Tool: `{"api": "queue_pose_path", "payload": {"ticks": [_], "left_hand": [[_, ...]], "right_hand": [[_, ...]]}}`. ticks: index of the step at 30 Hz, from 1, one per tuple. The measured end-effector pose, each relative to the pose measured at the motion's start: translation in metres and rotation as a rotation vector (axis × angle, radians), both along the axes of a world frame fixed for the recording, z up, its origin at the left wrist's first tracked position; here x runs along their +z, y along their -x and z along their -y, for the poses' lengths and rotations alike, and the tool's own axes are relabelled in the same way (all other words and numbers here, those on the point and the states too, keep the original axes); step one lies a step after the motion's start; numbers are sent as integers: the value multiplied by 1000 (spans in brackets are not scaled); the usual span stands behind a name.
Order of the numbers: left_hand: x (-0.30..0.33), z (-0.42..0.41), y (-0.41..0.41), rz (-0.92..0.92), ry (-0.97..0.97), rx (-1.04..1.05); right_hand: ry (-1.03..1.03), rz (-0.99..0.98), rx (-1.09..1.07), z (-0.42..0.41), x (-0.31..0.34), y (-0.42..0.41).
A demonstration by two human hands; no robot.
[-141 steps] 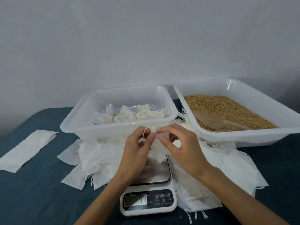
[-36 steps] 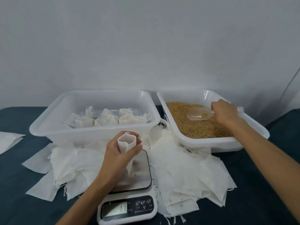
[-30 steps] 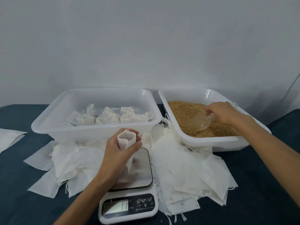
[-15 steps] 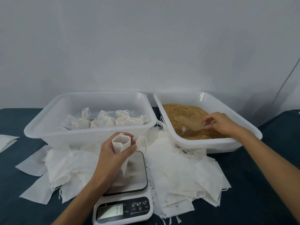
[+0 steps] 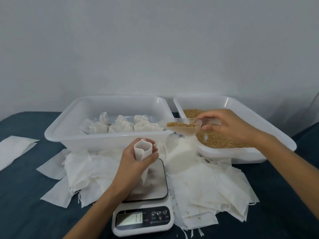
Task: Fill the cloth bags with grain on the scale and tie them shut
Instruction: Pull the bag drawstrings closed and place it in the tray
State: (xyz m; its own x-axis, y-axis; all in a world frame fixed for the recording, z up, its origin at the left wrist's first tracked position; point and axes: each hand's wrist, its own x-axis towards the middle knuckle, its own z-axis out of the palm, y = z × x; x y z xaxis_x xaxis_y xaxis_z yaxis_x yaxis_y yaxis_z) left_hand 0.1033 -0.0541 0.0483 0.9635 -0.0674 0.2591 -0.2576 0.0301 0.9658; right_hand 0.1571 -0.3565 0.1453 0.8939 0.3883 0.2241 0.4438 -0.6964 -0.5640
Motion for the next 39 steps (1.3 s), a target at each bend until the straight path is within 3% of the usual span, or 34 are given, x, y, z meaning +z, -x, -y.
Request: {"api": "queue_pose_path", "payload": {"ticks": [18, 39], "left_hand": [[-2, -1, 0, -1, -67, -22], [-4, 0, -2, 4, -59, -35]], "right_hand": [[495, 479, 53, -48, 35, 18], [580, 634, 61, -61, 42, 32]]}}
